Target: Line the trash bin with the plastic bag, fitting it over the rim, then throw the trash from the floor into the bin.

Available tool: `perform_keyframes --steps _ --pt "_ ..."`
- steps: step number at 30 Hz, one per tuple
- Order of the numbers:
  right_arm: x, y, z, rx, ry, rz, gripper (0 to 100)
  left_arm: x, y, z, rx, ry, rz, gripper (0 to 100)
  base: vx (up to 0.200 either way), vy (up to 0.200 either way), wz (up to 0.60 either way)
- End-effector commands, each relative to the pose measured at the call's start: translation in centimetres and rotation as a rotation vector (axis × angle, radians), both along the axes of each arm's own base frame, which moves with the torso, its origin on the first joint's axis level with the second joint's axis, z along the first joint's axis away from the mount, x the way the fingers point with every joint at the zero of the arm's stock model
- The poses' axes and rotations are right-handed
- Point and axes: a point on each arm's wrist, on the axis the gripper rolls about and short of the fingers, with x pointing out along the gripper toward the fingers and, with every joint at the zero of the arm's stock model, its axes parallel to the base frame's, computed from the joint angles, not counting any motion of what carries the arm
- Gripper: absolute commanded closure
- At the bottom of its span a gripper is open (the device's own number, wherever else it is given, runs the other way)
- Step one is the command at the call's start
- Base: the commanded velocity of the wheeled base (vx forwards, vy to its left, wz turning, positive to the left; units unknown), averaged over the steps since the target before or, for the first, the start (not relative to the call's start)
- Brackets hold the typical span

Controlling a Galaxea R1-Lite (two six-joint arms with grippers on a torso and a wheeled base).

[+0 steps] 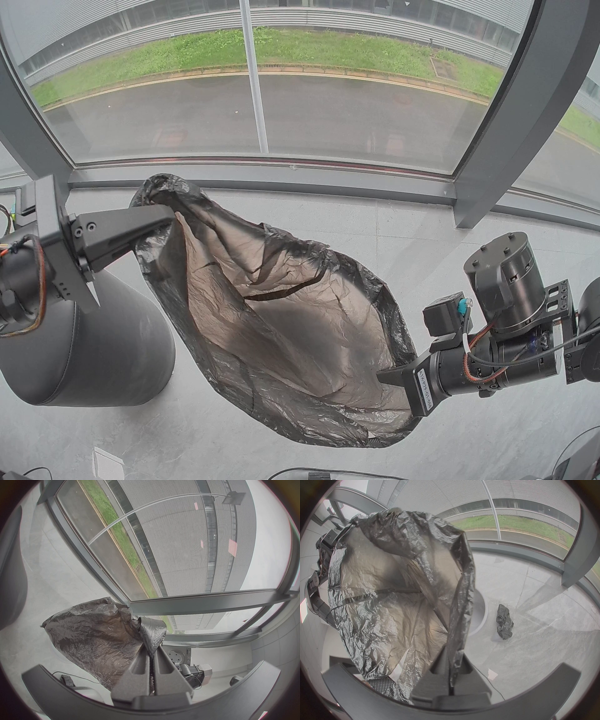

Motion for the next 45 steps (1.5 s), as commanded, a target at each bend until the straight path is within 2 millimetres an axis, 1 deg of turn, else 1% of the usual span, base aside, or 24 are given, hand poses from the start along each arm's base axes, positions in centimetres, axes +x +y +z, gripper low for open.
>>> perform_keyframes --steps 1,6,10,11,12,13,18,23,24,27,29,31,33,36,40,45 --pt "0.5 -0.6 0.1 -0.007 0.04 -0.007 100 2.3 -0.6 -2.4 0.008 0.089 -0.017 100 0.0 0.0 0.0" --pt "0.8 -0.7 0.3 -0.029 0.116 0.013 100 3.9 -0.9 -3.3 -0.003 0.134 -0.062 100 0.0 0.0 0.0" --pt "0.9 -0.6 0.2 -0.039 0.126 0.011 100 4.8 -1.0 -4.0 0.003 0.158 -0.072 100 0.0 0.0 0.0" --pt "1.2 -0.6 -0.1 -0.045 0.134 0.004 100 5.4 -1.0 -4.4 0.005 0.167 -0.075 100 0.0 0.0 0.0" --pt "1.2 -0.6 -0.2 -0.045 0.134 0.004 100 5.4 -1.0 -4.4 0.006 0.168 -0.075 100 0.0 0.0 0.0" --pt "1.7 -0.4 -0.6 -0.052 0.146 -0.004 100 6.1 -1.1 -4.8 0.007 0.175 -0.074 100 0.0 0.0 0.0" --pt "2.6 0.1 -1.3 -0.065 0.163 -0.013 100 7.3 -1.3 -5.5 0.007 0.181 -0.068 100 0.0 0.0 0.0" --pt "4.4 1.8 -2.0 -0.074 0.172 -0.016 100 9.2 -1.0 -6.7 0.01 0.198 -0.028 100 0.0 0.0 0.0" --pt "4.4 1.8 -2.0 -0.074 0.172 -0.016 100 9.2 -1.0 -6.7 0.01 0.198 -0.028 100 0.0 0.0 0.0" --pt "5.7 2.9 -2.4 -0.074 0.174 -0.015 100 10.4 -0.2 -7.5 0.009 0.215 0.002 100 0.0 0.0 0.0" --pt "6.4 3.7 -2.8 -0.076 0.176 -0.012 100 10.9 0.3 -7.9 0.007 0.226 0.005 100 0.0 0.0 0.0" --pt "6.6 4.0 -3.0 -0.079 0.178 -0.009 100 11.2 0.5 -8.0 0.005 0.227 0.011 100 0.0 0.0 0.0" --pt "7.4 4.9 -3.6 -0.085 0.181 -0.012 100 11.7 0.9 -8.4 0.003 0.228 0.026 100 0.0 0.0 0.0" --pt "8.1 5.6 -4.2 -0.083 0.181 -0.007 100 12.2 1.5 -8.7 0.0 0.228 0.049 100 0.0 0.0 0.0" --pt "8.6 6.8 -5.4 -0.08 0.17 0.004 100 12.7 2.3 -9.0 -0.001 0.239 0.079 100 0.0 0.0 0.0" --pt "9.2 8.1 -6.6 -0.068 0.152 0.015 100 13.5 2.9 -9.8 0.003 0.26 0.102 100 0.0 0.0 0.0"
